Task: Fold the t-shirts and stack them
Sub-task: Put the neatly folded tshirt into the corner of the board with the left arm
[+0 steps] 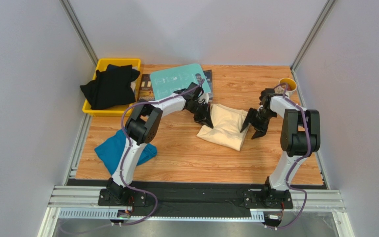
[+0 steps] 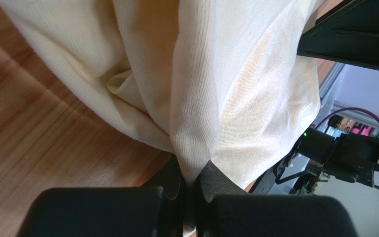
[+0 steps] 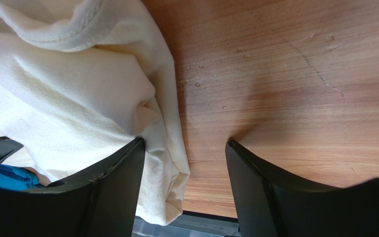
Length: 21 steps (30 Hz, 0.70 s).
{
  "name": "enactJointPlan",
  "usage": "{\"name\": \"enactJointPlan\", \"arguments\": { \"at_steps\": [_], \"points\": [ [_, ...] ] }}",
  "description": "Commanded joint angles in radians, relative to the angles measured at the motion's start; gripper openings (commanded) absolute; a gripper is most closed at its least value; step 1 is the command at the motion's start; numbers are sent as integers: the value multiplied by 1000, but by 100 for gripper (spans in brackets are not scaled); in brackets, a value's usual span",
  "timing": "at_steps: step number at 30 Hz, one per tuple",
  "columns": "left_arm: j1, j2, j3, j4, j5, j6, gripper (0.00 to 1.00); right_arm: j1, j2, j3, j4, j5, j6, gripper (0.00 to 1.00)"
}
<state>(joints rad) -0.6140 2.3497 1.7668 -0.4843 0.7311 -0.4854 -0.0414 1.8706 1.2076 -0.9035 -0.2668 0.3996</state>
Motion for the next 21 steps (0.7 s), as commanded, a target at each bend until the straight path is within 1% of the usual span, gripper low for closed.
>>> {"name": "enactJointPlan", "arguments": {
  "at_steps": [1,4,6,10,16,21],
  "points": [
    [-1,-75,-10,-22,-28,36,0,5,-20,-10,-15,34,-1,66],
    [3,-113,-33,-17,-68,38,0,5,-83,-3,-18,44,13,66],
    [13,-164,-55,-13,-90,41,0,5,-112,-2,-18,49,18,66],
    [54,-295,-142,-10,-177,38,0,3,-172,7,-18,60,42,66],
    [120,-458,-292,-43,-287,27,0,3,-160,38,-18,40,56,66],
    [166,-549,-394,-91,-357,28,0,5,-122,63,-20,-9,62,65]
  ]
}}
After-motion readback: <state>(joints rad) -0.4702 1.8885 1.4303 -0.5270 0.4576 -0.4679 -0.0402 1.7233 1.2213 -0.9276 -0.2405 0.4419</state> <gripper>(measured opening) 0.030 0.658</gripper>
